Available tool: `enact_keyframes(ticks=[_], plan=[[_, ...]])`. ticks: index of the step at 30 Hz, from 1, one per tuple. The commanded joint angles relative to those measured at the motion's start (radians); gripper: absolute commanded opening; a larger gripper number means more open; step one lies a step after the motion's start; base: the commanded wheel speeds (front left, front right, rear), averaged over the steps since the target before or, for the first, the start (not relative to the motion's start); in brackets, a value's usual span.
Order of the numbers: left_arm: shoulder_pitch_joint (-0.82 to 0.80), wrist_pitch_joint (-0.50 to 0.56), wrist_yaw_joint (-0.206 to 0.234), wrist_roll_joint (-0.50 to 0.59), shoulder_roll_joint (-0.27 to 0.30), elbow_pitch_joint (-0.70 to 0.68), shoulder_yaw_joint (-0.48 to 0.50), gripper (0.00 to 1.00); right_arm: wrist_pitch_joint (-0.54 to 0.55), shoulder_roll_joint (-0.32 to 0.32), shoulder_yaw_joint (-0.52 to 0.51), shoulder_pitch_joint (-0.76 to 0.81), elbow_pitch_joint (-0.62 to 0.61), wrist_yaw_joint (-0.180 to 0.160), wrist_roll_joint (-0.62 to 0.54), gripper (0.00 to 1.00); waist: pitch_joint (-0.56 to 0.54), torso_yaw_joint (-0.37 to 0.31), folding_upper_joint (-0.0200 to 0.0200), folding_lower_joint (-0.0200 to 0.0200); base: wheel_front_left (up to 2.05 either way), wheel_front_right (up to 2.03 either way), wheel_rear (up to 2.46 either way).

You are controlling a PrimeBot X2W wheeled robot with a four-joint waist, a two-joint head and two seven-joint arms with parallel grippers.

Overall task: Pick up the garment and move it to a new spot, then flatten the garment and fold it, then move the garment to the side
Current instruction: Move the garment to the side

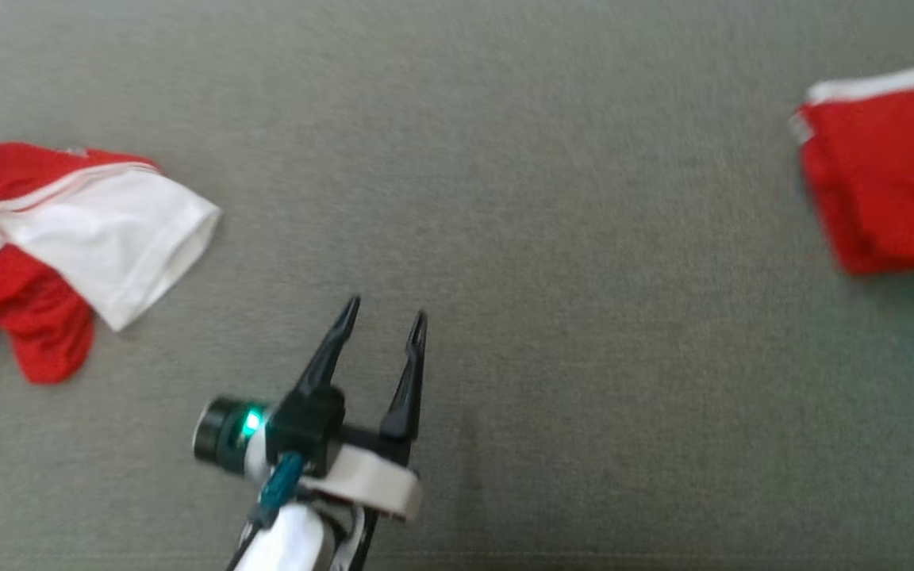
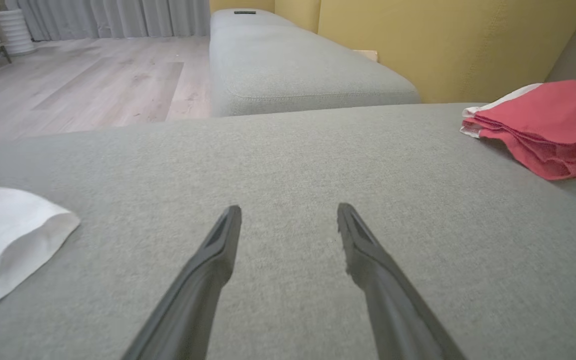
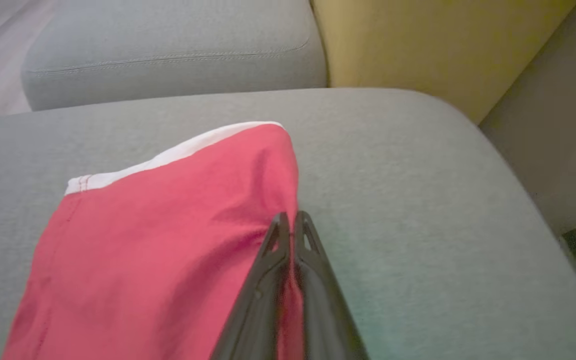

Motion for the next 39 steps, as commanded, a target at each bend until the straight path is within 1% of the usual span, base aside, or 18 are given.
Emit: enact_keyframes(ticks=[1, 6, 12, 13, 14, 15, 16, 20, 22, 24, 26, 30, 33, 39], plan=[[-0.043, -0.012, 0.003, 0.010, -0.006, -0.035, 0.020, 1.00, -0.018, -0.066, -0.001, -0.024, -0.015, -0.001, -0.016, 0.00, 0.066, -0.043, 0.0000, 0.0000, 0.00, 0.00, 0.00], [-0.114, -0.012, 0.003, 0.018, -0.006, -0.037, 0.013, 1.00, -0.040, -0.158, -0.008, -0.082, 0.008, -0.001, -0.069, 0.00, 0.127, -0.050, 0.0000, 0.0000, 0.00, 0.00, 0.00], [-0.159, -0.012, 0.005, 0.021, -0.006, -0.041, 0.005, 1.00, -0.079, -0.236, -0.018, -0.123, 0.039, -0.001, -0.120, 0.00, 0.169, -0.046, 0.0000, 0.0000, 0.00, 0.00, 0.00], [-0.162, -0.012, 0.006, 0.021, -0.006, -0.042, 0.003, 1.00, -0.090, -0.242, -0.021, -0.132, 0.048, -0.001, -0.134, 0.13, 0.172, -0.045, 0.0000, 0.0000, 0.00, 0.00, 0.00], [-0.162, -0.012, 0.006, 0.021, -0.006, -0.042, 0.003, 1.00, -0.090, -0.242, -0.021, -0.132, 0.048, -0.001, -0.134, 0.13, 0.172, -0.045, 0.0000, 0.0000, 0.00, 0.00, 0.00], [-0.164, -0.012, 0.006, 0.020, -0.006, -0.042, 0.000, 1.00, -0.102, -0.243, -0.025, -0.142, 0.059, -0.001, -0.150, 0.60, 0.175, -0.045, 0.0000, 0.0000, 0.00, 0.00, 0.00], [-0.167, -0.012, 0.006, 0.019, -0.006, -0.040, -0.002, 1.00, -0.121, -0.240, -0.032, -0.155, 0.069, -0.001, -0.170, 1.00, 0.176, -0.045, 0.0000, 0.0000, 0.00, 0.00, 0.00], [-0.166, -0.012, 0.010, 0.017, -0.006, -0.030, -0.003, 1.00, -0.225, -0.182, -0.043, -0.201, 0.086, -0.001, -0.266, 1.00, 0.159, -0.054, 0.0000, 0.0000, 0.00, 0.00, 0.00], [-0.159, -0.012, 0.013, 0.016, -0.006, -0.032, 0.004, 1.00, -0.265, -0.129, -0.047, -0.220, 0.088, -0.001, -0.301, 1.00, 0.146, -0.065, 0.0000, 0.0000, 0.00, 0.00, 0.00], [-0.152, -0.012, 0.014, 0.016, -0.006, -0.033, 0.016, 1.00, -0.285, -0.065, -0.042, -0.231, 0.078, -0.001, -0.310, 1.00, 0.133, -0.079, 0.0000, 0.0000, 0.00, 0.00, 0.00], [-0.142, -0.012, 0.009, 0.014, -0.006, -0.031, 0.029, 1.00, -0.305, -0.016, -0.012, -0.228, 0.055, -0.001, -0.320, 1.00, 0.112, -0.090, 0.0000, 0.0000, 0.00, 0.00, 0.00], [-0.121, -0.012, -0.001, 0.001, -0.006, -0.030, 0.064, 1.00, -0.346, 0.070, 0.038, -0.200, 0.008, -0.001, -0.297, 1.00, 0.065, -0.103, 0.0000, 0.0000, 0.00, 0.00, 0.00], [-0.100, -0.012, 0.000, -0.028, -0.006, -0.036, 0.104, 1.00, -0.373, 0.132, 0.075, -0.159, -0.025, -0.001, -0.271, 1.00, 0.023, -0.106, 0.0000, 0.0000, 0.00, 0.00, 0.00], [-0.033, -0.012, -0.010, -0.059, -0.006, -0.028, 0.193, 1.00, -0.426, 0.236, 0.121, -0.052, -0.067, -0.001, -0.239, 1.00, -0.081, -0.104, 0.0000, 0.0000, 0.00, 0.00, 0.00]])
